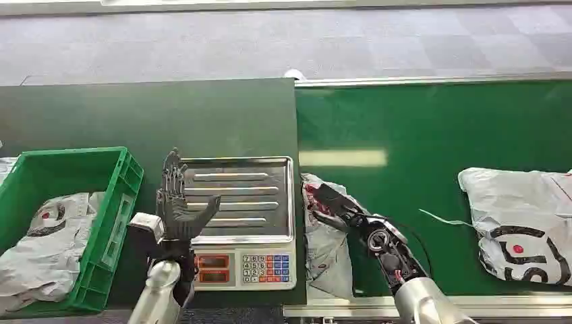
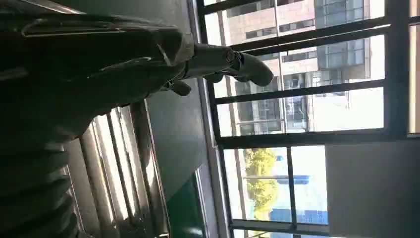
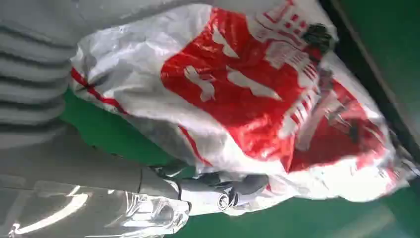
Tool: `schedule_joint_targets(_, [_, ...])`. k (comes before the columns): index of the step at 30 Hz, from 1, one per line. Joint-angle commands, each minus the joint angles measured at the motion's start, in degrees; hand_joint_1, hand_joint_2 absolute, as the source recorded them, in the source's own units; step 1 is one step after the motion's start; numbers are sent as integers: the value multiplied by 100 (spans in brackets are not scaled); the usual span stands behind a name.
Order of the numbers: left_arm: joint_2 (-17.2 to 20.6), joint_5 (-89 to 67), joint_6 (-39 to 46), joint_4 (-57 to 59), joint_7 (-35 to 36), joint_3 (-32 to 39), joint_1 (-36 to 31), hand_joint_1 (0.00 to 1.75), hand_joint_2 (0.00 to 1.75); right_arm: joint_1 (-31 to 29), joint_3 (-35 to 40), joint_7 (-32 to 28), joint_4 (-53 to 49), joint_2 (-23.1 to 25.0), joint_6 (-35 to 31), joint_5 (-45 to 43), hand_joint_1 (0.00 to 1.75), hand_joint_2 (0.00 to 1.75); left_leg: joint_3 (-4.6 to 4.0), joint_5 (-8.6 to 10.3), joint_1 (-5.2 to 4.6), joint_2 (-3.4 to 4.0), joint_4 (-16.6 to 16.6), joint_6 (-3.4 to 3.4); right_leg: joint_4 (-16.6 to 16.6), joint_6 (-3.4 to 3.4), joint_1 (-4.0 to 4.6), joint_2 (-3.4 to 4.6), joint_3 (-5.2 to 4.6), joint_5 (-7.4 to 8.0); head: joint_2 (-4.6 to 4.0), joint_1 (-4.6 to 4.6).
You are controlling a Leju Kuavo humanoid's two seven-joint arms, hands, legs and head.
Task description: Moved the parcel from conveyor to table for the left to box.
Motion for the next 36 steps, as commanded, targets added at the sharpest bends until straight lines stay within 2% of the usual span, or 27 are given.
schedule_joint_targets(1, [30,-12,-14,303,44,-51,-127,0,175,-165,534,71,526,-149,-10,56,0,175,11,-1,6,-9,-4,0,-10,-4,6,-4,17,0,0,0])
schedule_joint_targets(8, [38,-13,-35,425,44,-55,-196,0,175,-127,674,31,545,-179,113,178,0,175,10,1,4,-11,-4,0,-8,-3,4,-7,14,-1,0,0])
schedule_joint_targets(12, [68,-29,-52,448,27,-57,-189,0,175,-185,814,-258,564,-172,104,277,0,175,9,0,2,-7,-3,0,-7,-2,2,-4,12,0,0,0])
schedule_joint_targets(13, [75,-29,-50,453,11,-54,-185,0,175,-200,777,-354,555,-160,70,235,175,175,15,0,7,-9,-6,0,-14,-5,7,-4,20,1,0,0])
schedule_joint_targets(31, [59,-7,-3,246,-32,12,-26,0,175,-337,661,-579,556,-87,-29,115,175,175,13,-1,6,-1,-6,0,-13,-4,6,3,18,2,0,0])
schedule_joint_targets(34, [52,-6,6,158,-35,48,43,0,175,-402,470,-765,545,-33,-174,-54,175,175,10,-2,5,2,-3,0,-8,-4,5,7,13,2,0,0])
schedule_joint_targets(36, [48,-5,25,100,-40,74,91,0,175,-430,87,-966,456,28,-290,-436,175,175,6,-2,1,5,-3,-1,-4,-3,1,9,7,1,0,0])
